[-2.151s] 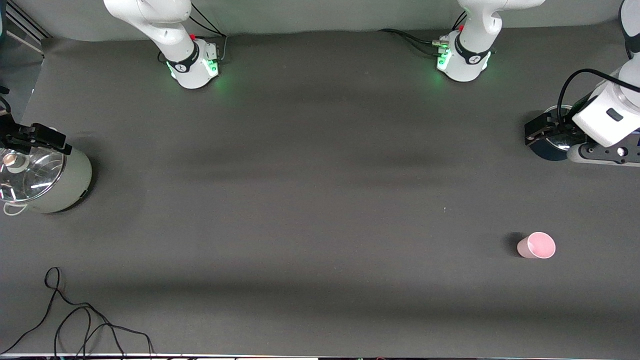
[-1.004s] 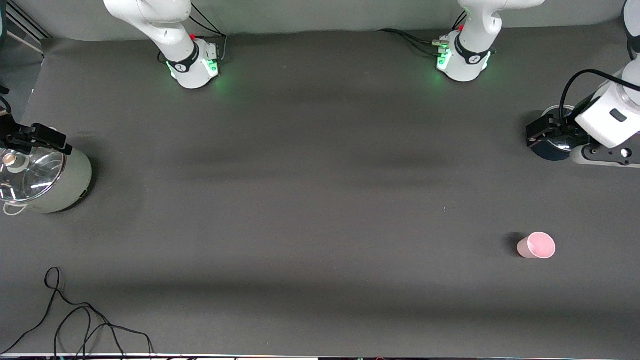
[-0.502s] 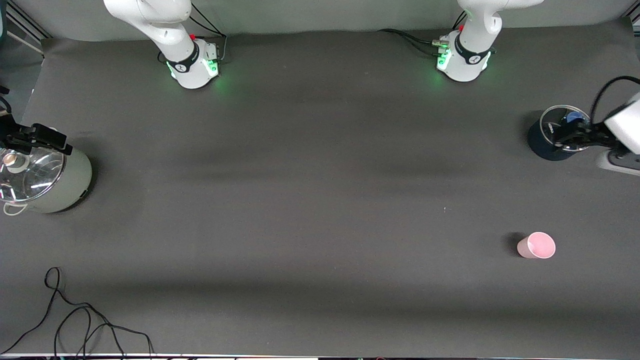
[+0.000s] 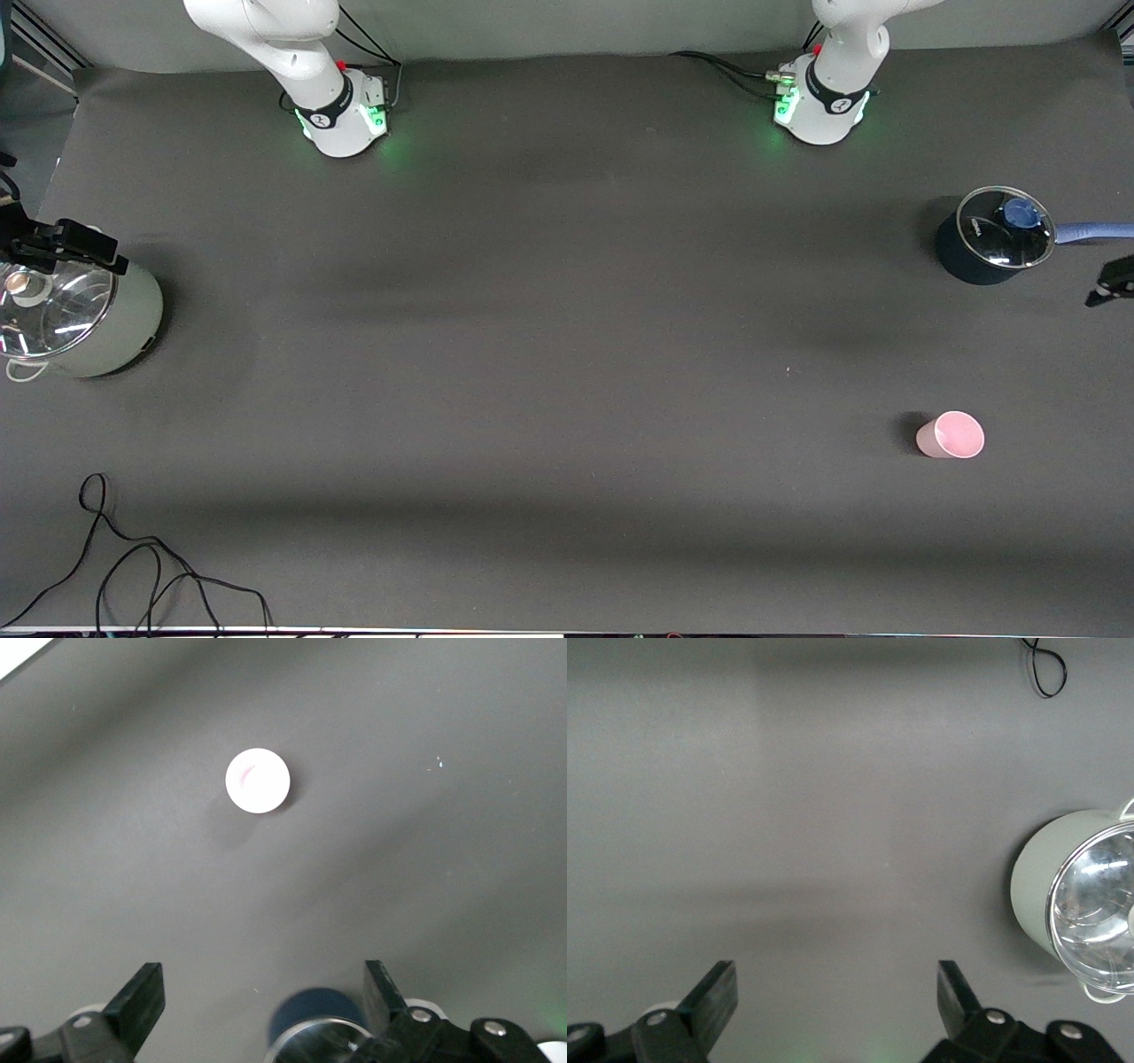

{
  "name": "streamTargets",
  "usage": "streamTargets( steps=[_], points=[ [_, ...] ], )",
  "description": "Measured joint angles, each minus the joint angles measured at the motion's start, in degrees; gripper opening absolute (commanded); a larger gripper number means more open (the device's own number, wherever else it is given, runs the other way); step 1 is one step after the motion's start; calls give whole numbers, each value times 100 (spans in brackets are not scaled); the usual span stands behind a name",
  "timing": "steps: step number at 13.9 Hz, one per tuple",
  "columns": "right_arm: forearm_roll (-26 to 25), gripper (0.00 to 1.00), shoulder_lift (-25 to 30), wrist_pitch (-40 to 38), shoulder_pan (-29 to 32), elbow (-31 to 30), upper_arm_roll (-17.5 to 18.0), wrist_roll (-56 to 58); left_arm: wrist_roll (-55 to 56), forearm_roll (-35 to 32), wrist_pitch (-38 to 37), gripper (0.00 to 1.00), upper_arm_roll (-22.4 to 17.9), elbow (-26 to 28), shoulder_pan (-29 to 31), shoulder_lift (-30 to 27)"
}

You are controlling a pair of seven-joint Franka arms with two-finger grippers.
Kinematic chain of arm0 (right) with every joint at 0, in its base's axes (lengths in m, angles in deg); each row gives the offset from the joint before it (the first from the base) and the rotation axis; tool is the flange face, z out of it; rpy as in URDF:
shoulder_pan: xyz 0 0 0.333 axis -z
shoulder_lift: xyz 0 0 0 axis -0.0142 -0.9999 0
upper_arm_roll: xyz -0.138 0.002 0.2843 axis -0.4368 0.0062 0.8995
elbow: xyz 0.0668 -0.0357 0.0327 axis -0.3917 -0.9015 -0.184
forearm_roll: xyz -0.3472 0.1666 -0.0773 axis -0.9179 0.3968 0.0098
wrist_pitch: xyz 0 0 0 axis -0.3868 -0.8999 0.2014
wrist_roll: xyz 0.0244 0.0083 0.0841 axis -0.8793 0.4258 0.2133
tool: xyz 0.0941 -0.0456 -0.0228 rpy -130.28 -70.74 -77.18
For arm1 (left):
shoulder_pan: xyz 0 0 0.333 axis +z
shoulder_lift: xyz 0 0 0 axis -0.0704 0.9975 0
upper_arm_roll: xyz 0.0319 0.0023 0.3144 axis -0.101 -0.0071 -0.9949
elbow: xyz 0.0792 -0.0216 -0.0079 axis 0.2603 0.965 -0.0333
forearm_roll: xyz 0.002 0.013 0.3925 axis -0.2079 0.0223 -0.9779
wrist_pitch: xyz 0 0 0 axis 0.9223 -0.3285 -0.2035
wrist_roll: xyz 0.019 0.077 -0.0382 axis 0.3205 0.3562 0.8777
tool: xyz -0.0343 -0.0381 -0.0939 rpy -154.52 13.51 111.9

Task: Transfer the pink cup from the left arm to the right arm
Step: 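Move the left gripper down toward the pink cup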

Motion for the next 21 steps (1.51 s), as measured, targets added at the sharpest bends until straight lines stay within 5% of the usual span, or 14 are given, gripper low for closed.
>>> streamTargets(
  steps=[8, 21],
  points=[
    [0, 100, -8, 0, -4, 0, 20, 0, -3896, 2363, 326, 100, -11, -15, 1655, 1514],
    [0, 100, -10, -2, -4, 1, 22, 0, -7213, 5320, 874, 100, 39, -91, 2027, 3582]
  ],
)
